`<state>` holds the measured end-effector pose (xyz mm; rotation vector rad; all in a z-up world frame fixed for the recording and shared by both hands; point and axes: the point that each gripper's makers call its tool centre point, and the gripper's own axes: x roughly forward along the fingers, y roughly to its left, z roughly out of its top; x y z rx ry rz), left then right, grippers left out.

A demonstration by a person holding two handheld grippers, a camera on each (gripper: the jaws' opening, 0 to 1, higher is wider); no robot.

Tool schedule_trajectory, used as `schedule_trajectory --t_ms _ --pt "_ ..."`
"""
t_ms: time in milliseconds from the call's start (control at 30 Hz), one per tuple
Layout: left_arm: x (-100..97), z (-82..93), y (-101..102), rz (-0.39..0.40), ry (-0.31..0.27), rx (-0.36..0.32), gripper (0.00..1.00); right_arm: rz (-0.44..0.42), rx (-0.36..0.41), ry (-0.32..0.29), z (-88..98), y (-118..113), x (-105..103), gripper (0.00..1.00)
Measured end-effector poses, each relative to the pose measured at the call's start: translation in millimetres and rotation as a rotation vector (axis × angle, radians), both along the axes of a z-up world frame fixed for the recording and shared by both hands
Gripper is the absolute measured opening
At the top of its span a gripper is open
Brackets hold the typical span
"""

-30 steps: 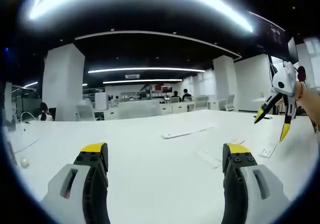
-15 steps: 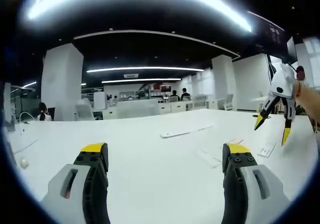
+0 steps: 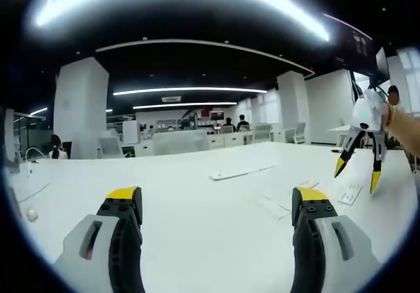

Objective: Locate the socket holder cover, grip the socket holder cover, clip it into the socket holder slot.

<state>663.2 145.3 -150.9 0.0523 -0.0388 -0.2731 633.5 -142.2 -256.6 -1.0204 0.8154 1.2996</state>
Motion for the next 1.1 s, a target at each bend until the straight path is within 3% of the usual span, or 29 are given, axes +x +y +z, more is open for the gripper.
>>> schedule_trajectory --t_ms 533,767,933,1100 --pt "-0.9 1.0 -4.0 -0.015 -0.005 0.01 0.91 0.035 -0.089 0.05 -16.2 -5.7 -4.2 0.7" --pt "-1.4 0.2 -5.4 -0.02 -0.002 0.013 0.91 0.021 -0.09 0.081 -17.6 -6.0 -4.9 0.69" --pt "-1.3 -0.3 -5.9 -0.022 0.001 0.014 0.91 0.002 -0.094 0.139 -19.7 -7.8 -8.7 0.63" --pt "-1.3 -1.0 -5.4 -0.024 0.006 0.016 0.91 0.001 -0.103 0.138 -19.8 -7.4 -10.2 0.64"
